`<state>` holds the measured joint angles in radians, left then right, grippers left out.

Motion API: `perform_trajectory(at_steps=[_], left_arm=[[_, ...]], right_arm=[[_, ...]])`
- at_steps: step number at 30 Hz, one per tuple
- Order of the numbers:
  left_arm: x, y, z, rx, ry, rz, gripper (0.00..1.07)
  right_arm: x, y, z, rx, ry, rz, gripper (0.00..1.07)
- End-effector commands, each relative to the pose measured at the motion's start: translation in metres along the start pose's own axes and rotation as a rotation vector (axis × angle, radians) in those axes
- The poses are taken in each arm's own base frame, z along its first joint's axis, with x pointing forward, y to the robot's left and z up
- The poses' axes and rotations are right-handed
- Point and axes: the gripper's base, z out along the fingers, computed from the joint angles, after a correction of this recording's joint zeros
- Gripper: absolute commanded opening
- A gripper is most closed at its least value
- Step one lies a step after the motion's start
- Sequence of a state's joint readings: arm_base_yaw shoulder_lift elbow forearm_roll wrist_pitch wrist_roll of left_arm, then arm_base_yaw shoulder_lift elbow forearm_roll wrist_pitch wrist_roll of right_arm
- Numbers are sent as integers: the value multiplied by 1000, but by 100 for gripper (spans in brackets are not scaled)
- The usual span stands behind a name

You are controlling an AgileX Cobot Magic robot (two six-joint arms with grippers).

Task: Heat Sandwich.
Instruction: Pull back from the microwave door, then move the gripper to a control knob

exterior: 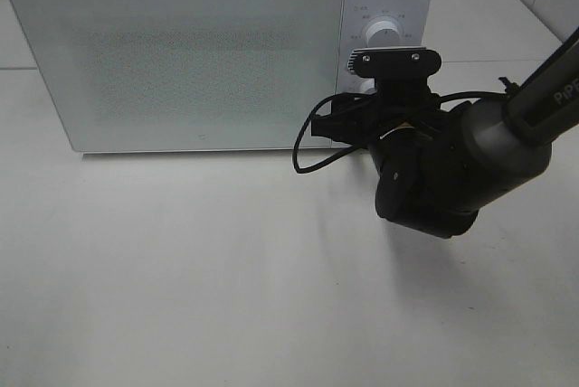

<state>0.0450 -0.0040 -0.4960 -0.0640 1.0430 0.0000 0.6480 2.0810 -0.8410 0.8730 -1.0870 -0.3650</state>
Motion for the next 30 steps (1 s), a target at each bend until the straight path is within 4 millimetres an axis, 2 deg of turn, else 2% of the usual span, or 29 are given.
perform_trajectory(at_steps=[1, 9, 22, 27, 30], left_arm=[[1, 0, -3, 3, -34, -1, 98], [1, 0, -3, 3, -34, -1, 98], [1, 0, -3, 3, -34, -1, 98], [1, 0, -3, 3, -34, -1, 98], [1, 0, -3, 3, -34, -1, 98]], right_arm=[[-12, -3, 8, 21, -66, 29, 76], [-24, -3, -1, 25, -122, 41, 76], [-18, -7, -4, 28, -102, 28, 76], [-18, -7, -4, 24, -96, 49, 71], [-17, -6, -4, 20, -88, 50, 63]])
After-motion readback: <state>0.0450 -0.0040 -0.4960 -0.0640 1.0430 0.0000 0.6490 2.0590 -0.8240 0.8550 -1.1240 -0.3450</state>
